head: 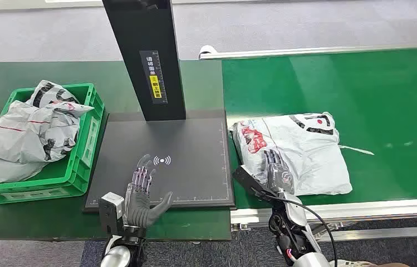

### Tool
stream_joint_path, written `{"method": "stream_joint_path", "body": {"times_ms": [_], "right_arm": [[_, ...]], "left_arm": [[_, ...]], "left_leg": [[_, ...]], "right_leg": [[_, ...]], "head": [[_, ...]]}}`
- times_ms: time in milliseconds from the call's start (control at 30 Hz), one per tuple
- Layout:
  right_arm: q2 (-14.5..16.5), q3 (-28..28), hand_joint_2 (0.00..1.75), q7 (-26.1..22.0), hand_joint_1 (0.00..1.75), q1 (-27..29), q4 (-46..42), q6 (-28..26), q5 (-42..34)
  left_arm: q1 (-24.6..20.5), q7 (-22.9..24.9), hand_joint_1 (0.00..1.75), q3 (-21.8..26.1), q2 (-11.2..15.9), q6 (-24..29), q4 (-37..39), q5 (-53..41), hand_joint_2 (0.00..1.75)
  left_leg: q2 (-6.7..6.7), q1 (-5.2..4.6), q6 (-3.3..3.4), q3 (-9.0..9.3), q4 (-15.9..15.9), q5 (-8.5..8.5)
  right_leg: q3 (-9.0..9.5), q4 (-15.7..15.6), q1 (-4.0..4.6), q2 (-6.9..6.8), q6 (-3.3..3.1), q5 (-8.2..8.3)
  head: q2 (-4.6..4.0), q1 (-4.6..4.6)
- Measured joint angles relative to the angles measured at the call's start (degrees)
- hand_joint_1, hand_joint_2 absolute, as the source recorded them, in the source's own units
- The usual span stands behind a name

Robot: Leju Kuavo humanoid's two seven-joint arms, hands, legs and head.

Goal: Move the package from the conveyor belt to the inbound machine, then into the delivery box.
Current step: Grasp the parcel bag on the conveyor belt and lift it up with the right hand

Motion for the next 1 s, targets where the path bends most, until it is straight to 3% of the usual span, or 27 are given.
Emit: {"method": "stream_joint_path", "body": {"times_ms": [100, 233, 1000], "right_arm": [[0.00, -0.20, 1.75, 0.12, 0.00, -0.69, 1.74, 0.20, 0.08], [0.02, -0.62, 1.75, 0.10, 1.75, -1.37, 4.16, 0.61, -0.29], [1.17, -2.54, 1.75, -4.38, 1.75, -3.60, 5.94, 3.78, -1.46]], "left_arm": [[-0.20, 0.00, 0.00, 0.00, 0.00, 0.04, 0.21, 0.06, 1.75], [-0.37, 0.00, 0.00, 0.00, 0.00, 0.11, 0.60, 0.17, 1.75], [-1.30, -0.68, 0.00, 0.05, 0.40, 1.29, 2.07, 1.19, 1.75]], "left_leg": [[-0.01, 0.00, 0.00, 0.00, 0.00, 0.00], [-0.01, 0.00, 0.00, -0.01, 0.00, 0.00], [-0.02, 0.00, 0.00, 0.03, 0.00, 0.00]], "right_leg": [[0.00, 0.00, 0.00, 0.00, 0.00, 0.00], [0.00, 0.00, 0.00, 0.00, 0.00, 0.00], [0.04, 0.00, 0.00, 0.00, 0.00, 0.00]], "head": [[0.00, -0.01], [0.00, -0.01], [0.00, -0.01]]}}
